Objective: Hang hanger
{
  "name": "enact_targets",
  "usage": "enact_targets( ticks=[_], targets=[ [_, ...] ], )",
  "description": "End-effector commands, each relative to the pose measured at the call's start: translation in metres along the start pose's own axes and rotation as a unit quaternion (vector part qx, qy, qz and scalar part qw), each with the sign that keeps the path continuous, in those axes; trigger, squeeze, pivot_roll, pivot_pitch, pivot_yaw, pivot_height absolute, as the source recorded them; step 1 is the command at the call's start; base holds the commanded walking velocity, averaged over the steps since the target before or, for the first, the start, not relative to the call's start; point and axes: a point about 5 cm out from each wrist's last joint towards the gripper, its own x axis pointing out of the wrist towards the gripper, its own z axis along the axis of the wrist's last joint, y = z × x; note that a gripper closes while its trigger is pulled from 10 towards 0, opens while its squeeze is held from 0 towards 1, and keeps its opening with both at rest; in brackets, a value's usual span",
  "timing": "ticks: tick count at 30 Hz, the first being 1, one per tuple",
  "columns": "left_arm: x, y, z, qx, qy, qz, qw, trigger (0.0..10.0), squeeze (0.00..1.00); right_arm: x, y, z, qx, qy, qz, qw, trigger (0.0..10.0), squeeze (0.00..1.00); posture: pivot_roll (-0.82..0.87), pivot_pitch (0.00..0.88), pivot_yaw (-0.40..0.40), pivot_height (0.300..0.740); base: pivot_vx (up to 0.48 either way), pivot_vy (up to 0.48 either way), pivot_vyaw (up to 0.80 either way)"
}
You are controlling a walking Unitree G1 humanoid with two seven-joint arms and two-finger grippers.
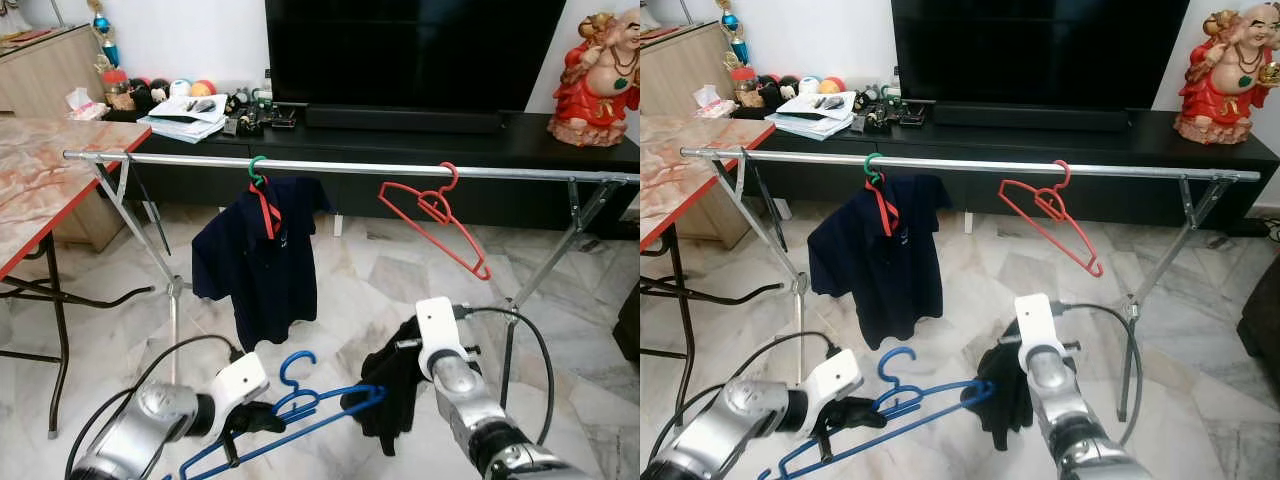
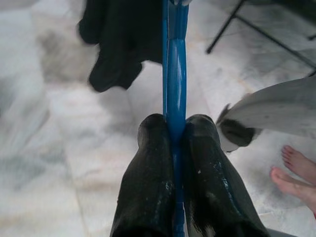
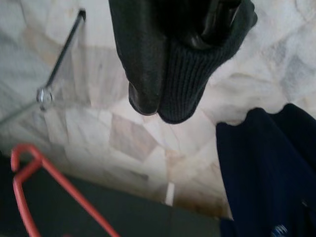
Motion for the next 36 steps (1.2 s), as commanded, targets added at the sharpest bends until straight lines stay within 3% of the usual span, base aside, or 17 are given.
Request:
enact_targets(
  ticks=[1, 6, 11, 13, 22, 30, 36],
  targets=[
    [-0.001, 0.000, 0.009, 0.008, -0.009, -0.020, 1.000, 10.0, 0.00, 0.003, 0.004, 0.016, -0.008, -0.021, 0.013, 1.000, 10.0, 0.00, 0.13, 0.000, 0.009, 0.740, 0.000, 0.000, 0.00],
    [0.003, 0.007, 0.015, 0.007, -0.017, -0.019, 1.000, 10.0, 0.00, 0.004, 0.015, 0.020, 0.032, -0.009, 0.038, 0.999, 10.0, 0.00, 0.12, 0.000, 0.007, 0.740, 0.000, 0.000, 0.00],
    [0.005, 0.014, 0.020, 0.004, -0.031, 0.011, 0.999, 10.0, 0.00, 0.004, 0.019, 0.021, 0.023, -0.009, 0.047, 0.999, 10.0, 0.00, 0.12, 0.000, 0.007, 0.740, 0.000, 0.000, 0.00],
    [0.004, 0.024, 0.020, -0.002, -0.035, 0.060, 0.998, 10.0, 0.00, 0.003, 0.021, 0.020, 0.030, -0.007, 0.048, 0.998, 10.0, 0.00, 0.12, 0.000, 0.008, 0.740, 0.000, 0.000, 0.00],
    [-0.007, 0.032, 0.010, -0.006, -0.022, 0.089, 0.996, 10.0, 0.00, 0.002, 0.016, 0.013, 0.027, -0.003, 0.046, 0.999, 10.0, 0.00, 0.12, 0.000, 0.010, 0.740, 0.000, 0.000, 0.00],
    [-0.002, 0.037, 0.021, -0.027, -0.068, 0.122, 0.990, 10.0, 0.00, 0.001, 0.023, 0.015, 0.030, -0.010, 0.089, 0.996, 10.0, 0.00, 0.11, 0.000, 0.015, 0.740, 0.000, 0.000, 0.00],
    [0.002, 0.032, 0.025, -0.036, -0.087, 0.097, 0.991, 10.0, 0.00, -0.001, 0.027, 0.011, 0.022, -0.005, 0.112, 0.993, 10.0, 0.00, 0.11, 0.000, 0.024, 0.740, 0.000, 0.000, 0.00]
  ],
)
